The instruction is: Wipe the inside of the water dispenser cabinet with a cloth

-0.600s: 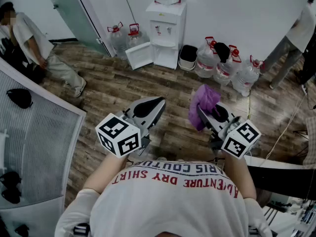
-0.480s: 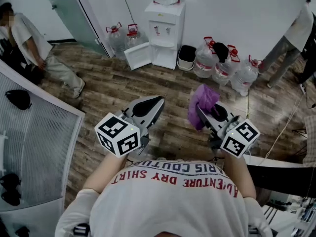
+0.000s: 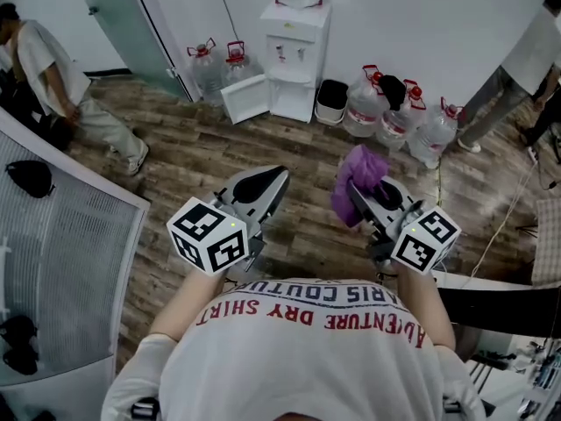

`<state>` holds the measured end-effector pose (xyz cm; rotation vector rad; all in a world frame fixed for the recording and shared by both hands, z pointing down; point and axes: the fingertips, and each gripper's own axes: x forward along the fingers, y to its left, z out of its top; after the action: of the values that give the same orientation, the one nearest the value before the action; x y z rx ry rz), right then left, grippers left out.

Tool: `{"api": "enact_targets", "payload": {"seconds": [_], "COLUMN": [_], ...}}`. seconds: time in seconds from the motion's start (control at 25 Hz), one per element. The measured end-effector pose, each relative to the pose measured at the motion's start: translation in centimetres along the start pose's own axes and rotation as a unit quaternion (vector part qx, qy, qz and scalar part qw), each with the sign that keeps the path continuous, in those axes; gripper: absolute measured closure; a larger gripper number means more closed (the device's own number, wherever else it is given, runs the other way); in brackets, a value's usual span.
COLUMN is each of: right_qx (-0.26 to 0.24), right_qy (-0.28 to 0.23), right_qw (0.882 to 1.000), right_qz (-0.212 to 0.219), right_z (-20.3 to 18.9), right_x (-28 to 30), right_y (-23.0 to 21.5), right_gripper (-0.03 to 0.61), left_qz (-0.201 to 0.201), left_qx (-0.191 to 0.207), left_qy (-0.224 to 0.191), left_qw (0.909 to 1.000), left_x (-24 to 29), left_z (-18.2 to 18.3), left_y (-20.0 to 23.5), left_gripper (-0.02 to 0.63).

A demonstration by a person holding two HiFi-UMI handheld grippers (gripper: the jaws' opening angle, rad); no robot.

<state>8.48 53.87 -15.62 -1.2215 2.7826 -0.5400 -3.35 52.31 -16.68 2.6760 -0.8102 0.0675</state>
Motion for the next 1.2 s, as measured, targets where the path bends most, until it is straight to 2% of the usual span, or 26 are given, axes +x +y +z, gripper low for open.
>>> {"api": "enact_targets", "payload": {"seconds": [0.32,0.52,0.8,1.2], "right_qx": [0.004,0.014,0.025,0.056], "right_qy": [0.012,0.013,0.007,0.038], "right_qw": [1.0,1.0,0.999,0.996], "right_qz": [0.008,0.011,0.025,0.059], "right_z": [-2.0,-2.2,-0.9,2.0], "right_x": [2.9,4.3,8.2,16.2], "right_y": [1.2,-1.3,-9.2,-24.8], "right_gripper": [0.483,0.483,0.483,0.483], "left_qz": [0.004,0.006,0.021,0.063], "left_qx": [-0.013,-0.019,-0.013,-0.021], "left_qy": [0.001,0.013,0.03,0.052], "left_qw": [0.9999,0.9997,0.9993,0.9964], "left_x": [-1.4,0.8,7.5,21.6], "left_z": [-1.2,-1.6,-1.1,2.3], "left_y": [2.9,4.7,9.0,18.3], "left_gripper": [0.586,0.586,0.586,0.586]}}
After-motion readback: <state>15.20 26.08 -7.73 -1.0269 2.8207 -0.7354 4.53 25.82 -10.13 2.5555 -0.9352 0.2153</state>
